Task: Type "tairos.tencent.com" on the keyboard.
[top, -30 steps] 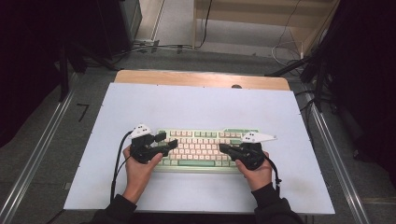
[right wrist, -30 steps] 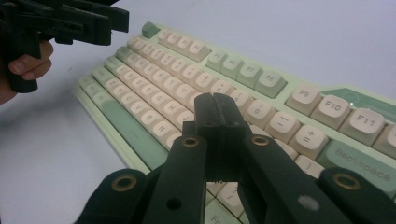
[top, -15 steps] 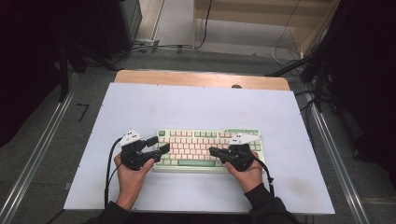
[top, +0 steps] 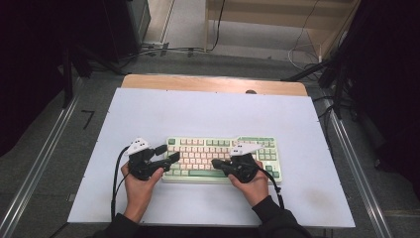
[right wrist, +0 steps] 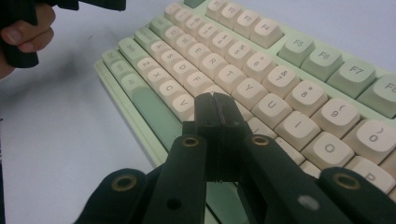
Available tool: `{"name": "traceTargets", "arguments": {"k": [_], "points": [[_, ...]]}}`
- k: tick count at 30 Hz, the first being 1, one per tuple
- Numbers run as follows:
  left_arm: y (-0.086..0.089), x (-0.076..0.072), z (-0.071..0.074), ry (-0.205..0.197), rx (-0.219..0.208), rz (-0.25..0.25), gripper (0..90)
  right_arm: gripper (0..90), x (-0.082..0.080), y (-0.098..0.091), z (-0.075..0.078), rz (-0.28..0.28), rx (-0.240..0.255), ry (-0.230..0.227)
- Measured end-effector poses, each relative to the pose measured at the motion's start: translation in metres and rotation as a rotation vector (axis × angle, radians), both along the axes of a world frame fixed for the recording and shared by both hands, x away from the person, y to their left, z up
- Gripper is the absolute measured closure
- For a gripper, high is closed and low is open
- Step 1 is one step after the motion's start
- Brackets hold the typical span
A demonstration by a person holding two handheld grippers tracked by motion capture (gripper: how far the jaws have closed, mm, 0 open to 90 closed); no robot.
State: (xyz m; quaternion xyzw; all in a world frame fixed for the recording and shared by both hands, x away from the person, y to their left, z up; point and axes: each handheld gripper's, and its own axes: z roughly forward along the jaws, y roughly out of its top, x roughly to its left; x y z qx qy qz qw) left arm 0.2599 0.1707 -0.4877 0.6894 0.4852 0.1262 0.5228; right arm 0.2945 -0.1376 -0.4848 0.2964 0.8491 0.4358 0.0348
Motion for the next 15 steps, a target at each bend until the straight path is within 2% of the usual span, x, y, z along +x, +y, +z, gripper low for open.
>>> {"name": "traceTargets", "arguments": {"k": [4, 15], "points": [[-0.0002, -0.0006, 0.0008, -0.004, -0.004, 0.0, 36.5, 87.6, 0.0002, 0.0022, -0.0027, 0.002, -0.021, 0.0], [-0.002, 0.0009, -0.0016, 0.008, 0.0, -0.011, 36.4, 87.6, 0.0026, 0.002, -0.0042, -0.009, -0.034, 0.001]]}}
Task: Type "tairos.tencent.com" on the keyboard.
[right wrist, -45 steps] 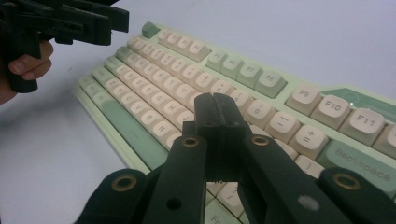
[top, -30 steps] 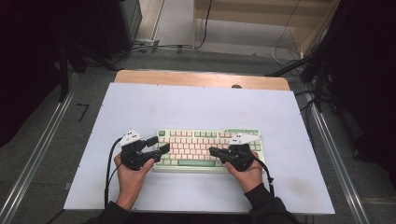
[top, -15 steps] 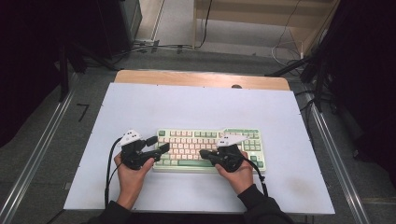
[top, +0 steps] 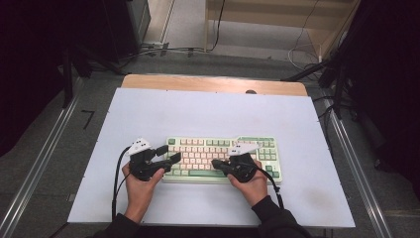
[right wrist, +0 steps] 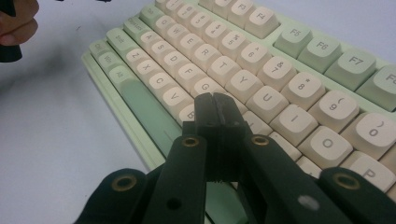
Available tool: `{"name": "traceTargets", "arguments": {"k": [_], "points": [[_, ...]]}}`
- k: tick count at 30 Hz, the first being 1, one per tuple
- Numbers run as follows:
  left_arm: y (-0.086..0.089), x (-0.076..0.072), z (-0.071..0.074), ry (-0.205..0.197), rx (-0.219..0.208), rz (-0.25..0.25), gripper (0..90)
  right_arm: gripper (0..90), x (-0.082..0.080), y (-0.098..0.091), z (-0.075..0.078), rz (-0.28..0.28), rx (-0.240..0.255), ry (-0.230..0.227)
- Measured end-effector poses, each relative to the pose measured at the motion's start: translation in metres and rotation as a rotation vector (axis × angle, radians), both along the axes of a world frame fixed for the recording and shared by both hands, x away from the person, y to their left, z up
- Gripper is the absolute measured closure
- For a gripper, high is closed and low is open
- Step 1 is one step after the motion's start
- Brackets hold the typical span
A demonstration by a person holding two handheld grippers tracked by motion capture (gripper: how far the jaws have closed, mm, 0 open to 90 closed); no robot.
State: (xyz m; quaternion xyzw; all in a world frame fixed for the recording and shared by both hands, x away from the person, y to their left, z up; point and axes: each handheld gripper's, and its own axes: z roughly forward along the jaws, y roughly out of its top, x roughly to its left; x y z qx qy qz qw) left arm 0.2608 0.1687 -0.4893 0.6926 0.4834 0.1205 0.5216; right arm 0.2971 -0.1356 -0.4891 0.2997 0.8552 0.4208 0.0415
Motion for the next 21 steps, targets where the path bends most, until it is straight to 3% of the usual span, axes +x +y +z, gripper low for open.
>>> {"name": "traceTargets", "arguments": {"k": [21], "points": [[-0.0006, 0.0001, -0.0006, 0.007, 0.001, -0.008, 36.2, 87.6, 0.0003, 0.0026, -0.0037, -0.002, -0.024, -0.001]]}}
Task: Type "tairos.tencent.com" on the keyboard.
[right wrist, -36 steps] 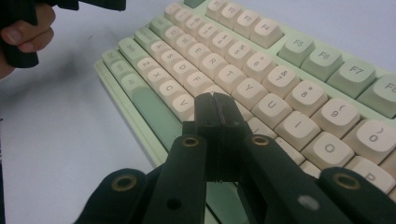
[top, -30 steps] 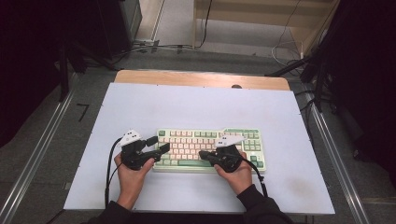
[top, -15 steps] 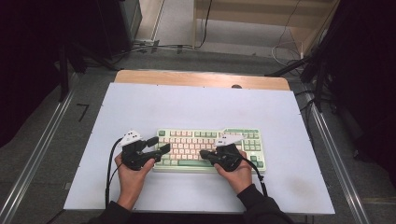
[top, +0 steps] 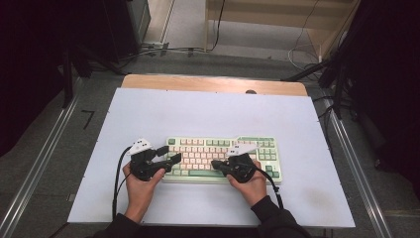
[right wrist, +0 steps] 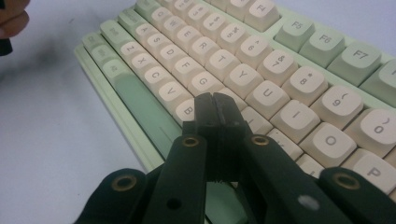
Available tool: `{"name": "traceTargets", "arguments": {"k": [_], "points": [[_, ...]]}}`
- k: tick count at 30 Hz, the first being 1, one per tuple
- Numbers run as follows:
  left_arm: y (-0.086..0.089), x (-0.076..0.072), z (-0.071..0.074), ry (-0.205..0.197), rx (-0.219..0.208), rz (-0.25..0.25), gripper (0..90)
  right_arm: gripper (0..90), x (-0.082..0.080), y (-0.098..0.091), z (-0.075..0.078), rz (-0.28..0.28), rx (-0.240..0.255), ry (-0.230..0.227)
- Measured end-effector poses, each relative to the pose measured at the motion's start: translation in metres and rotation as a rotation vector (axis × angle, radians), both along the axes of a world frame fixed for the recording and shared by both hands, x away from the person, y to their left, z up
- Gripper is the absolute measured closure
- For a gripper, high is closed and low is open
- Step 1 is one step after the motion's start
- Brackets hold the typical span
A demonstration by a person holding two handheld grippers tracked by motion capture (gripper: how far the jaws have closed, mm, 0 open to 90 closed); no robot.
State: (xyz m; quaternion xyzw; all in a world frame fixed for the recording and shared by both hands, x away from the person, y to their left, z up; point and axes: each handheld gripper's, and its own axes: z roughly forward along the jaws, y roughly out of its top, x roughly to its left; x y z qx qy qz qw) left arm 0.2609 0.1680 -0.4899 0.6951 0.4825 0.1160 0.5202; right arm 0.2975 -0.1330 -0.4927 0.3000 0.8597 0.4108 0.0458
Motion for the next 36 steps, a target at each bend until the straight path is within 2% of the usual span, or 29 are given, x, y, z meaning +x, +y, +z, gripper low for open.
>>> {"name": "traceTargets", "arguments": {"k": [4, 9, 13, 16, 19, 22, 28, 36], "points": [[0.0, 0.0, 0.0, -0.001, -0.002, -0.003, 36.2, 87.6, 0.0, 0.0, 0.001, 0.002, 0.001, 0.001], [-0.002, 0.0, -0.001, 0.004, 0.007, -0.012, 36.2, 87.0, 0.0, -0.011, 0.012, -0.02, 0.079, -0.012], [-0.003, 0.0, -0.001, 0.004, 0.008, -0.014, 36.2, 82.7, 0.001, -0.02, 0.017, -0.046, 0.104, -0.014], [-0.004, 0.001, -0.001, 0.006, 0.012, -0.019, 36.2, 71.8, 0.003, -0.025, 0.02, -0.067, 0.122, -0.021], [-0.005, 0.0, -0.001, 0.005, 0.009, -0.023, 36.3, 55.8, 0.008, -0.029, 0.018, -0.088, 0.124, 0.012], [-0.007, 0.001, -0.002, 0.004, 0.019, -0.034, 36.2, 46.5, 0.011, -0.031, 0.016, -0.116, 0.122, 0.021], [-0.015, 0.001, -0.003, 0.01, 0.031, -0.057, 36.1, 38.0, 0.013, -0.036, 0.018, -0.146, 0.144, 0.021], [-0.028, 0.001, -0.004, 0.008, 0.063, -0.09, 37.0, 35.2, 0.015, -0.042, 0.019, -0.177, 0.157, 0.017]]}}
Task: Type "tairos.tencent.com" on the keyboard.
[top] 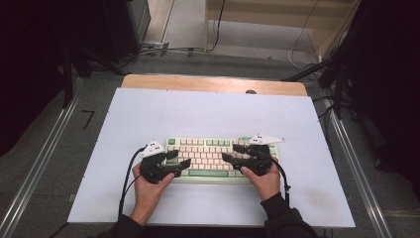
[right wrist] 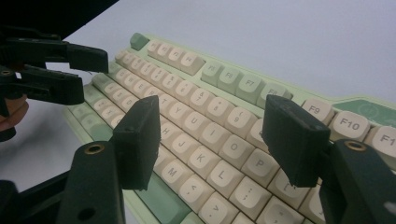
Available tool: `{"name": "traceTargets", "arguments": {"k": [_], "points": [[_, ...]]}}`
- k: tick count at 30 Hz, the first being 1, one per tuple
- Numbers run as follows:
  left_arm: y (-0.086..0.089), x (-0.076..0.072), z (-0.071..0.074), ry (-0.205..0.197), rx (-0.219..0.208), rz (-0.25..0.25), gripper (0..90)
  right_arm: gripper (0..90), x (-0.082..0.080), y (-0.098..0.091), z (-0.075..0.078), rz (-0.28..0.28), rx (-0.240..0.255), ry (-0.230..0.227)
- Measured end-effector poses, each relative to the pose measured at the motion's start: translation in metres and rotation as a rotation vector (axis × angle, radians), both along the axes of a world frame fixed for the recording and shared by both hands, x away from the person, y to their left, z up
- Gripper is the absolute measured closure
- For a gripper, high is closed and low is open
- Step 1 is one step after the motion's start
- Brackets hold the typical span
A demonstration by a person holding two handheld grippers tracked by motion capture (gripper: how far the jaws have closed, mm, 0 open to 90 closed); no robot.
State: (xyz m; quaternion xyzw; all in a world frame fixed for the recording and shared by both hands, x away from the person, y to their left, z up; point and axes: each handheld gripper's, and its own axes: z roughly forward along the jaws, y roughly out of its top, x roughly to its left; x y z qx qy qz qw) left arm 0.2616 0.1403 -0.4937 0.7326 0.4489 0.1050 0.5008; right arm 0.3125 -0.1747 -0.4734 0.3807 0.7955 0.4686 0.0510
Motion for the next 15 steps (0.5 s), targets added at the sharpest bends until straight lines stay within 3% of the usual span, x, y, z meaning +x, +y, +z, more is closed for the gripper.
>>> {"name": "traceTargets", "arguments": {"k": [3, 6, 10, 15], "points": [[-0.005, 0.001, -0.001, -0.004, 0.016, -0.013, 44.0, 35.1, 0.001, -0.001, 0.0, -0.002, -0.002, -0.005], [-0.009, 0.001, 0.0, -0.004, 0.0, -0.049, 62.5, 35.2, 0.0, 0.0, 0.0, -0.004, -0.003, -0.002], [-0.016, 0.003, 0.002, -0.011, 0.013, -0.099, 86.1, 35.5, -0.001, 0.001, 0.0, 0.006, -0.009, -0.003], [-0.024, 0.004, 0.0, -0.002, 0.052, -0.118, 90.0, 35.7, 0.0, 0.001, -0.001, 0.005, -0.016, 0.003]]}}
